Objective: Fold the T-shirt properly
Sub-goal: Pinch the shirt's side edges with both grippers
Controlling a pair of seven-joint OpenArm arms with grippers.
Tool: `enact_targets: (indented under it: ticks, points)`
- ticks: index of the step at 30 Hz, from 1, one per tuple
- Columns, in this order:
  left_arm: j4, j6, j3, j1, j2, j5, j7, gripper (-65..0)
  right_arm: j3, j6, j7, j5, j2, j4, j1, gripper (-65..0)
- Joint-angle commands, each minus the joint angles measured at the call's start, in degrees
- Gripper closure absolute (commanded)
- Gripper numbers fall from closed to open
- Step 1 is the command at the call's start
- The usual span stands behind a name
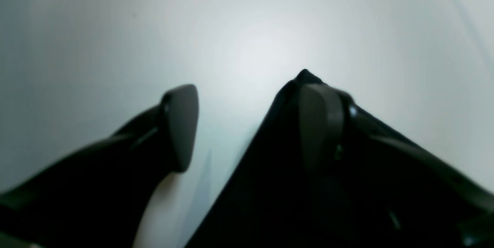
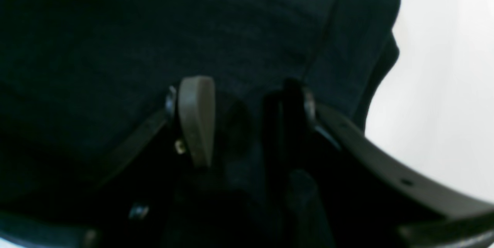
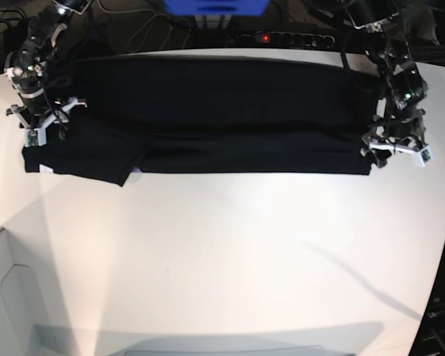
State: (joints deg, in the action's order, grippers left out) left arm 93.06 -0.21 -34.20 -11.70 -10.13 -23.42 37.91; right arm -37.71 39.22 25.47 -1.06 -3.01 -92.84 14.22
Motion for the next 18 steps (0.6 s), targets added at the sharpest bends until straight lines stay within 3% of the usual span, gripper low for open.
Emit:
enact_targets:
  ticks: [1, 4, 7, 18]
  points:
    - [1.2, -0.2, -0.3, 0.4, -0.6, 0.0, -1.2, -39.9, -0.4, 0.8, -1.3, 1.0, -0.7, -0.8, 0.1, -29.0]
    - [1.2, -0.2, -0.3, 0.4, -0.6, 0.0, -1.2, -39.9, -0.1, 0.8, -1.3, 1.0, -0.9, -0.8, 0.2, -20.6]
    - [1.2, -0.2, -0.3, 0.4, -0.7, 0.0, -1.2, -39.9, -0.4, 0.8, -1.3, 1.0, -1.3, -1.0, 0.2, 0.0]
    - [1.3, -0.2, -1.5, 0.3, -1.2, 0.0, -1.2, -39.9, -1.5, 0.8, -1.3, 1.4, -0.3, -11.1, 2.5, 0.0]
